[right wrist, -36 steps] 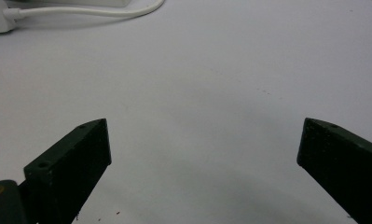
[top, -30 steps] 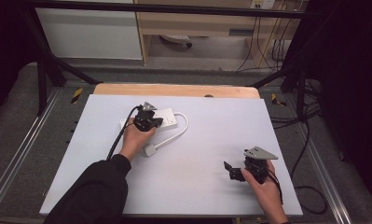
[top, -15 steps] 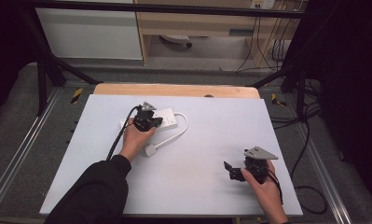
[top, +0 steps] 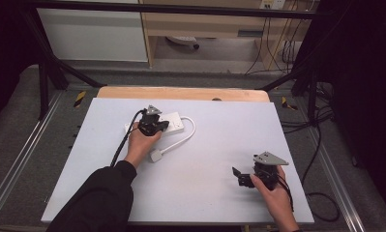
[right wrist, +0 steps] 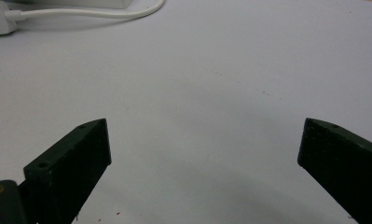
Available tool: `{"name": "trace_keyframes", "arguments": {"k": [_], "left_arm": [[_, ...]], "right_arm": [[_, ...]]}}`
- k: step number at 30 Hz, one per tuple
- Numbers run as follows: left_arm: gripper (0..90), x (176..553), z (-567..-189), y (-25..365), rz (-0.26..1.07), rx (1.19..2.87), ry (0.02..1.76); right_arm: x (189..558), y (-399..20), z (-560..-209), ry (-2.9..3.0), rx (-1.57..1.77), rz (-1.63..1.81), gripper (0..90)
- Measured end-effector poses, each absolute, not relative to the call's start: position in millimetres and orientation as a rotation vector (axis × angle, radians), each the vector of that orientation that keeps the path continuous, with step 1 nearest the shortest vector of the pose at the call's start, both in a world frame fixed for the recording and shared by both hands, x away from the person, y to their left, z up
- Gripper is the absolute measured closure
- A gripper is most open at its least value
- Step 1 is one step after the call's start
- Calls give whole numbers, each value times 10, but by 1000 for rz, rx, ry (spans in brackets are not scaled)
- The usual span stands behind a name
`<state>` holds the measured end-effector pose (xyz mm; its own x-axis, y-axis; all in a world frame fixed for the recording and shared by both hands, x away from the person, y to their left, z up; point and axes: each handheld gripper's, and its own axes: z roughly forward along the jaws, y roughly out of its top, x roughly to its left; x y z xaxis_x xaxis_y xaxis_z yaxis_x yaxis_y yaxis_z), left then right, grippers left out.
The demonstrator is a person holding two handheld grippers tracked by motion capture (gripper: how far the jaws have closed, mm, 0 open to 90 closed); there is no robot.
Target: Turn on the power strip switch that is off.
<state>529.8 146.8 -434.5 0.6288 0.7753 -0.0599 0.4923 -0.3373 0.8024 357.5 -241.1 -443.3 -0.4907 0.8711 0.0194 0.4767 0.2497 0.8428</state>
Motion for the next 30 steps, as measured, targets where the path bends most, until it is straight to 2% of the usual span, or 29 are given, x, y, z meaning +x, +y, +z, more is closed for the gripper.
{"name": "trace_keyframes", "arguments": {"k": [14,21,30], "left_arm": [[900,5261,-4267,1471,412,1974,978],[843,5226,-4186,1491,416,1954,962],[701,5190,-4100,1533,415,1926,942]], "right_arm": [[3577,-2408,-4434,2072,1222,1149,30],[3577,-2409,-4434,2072,1222,1149,30],[3577,-2404,-4434,2072,1223,1149,30]]}}
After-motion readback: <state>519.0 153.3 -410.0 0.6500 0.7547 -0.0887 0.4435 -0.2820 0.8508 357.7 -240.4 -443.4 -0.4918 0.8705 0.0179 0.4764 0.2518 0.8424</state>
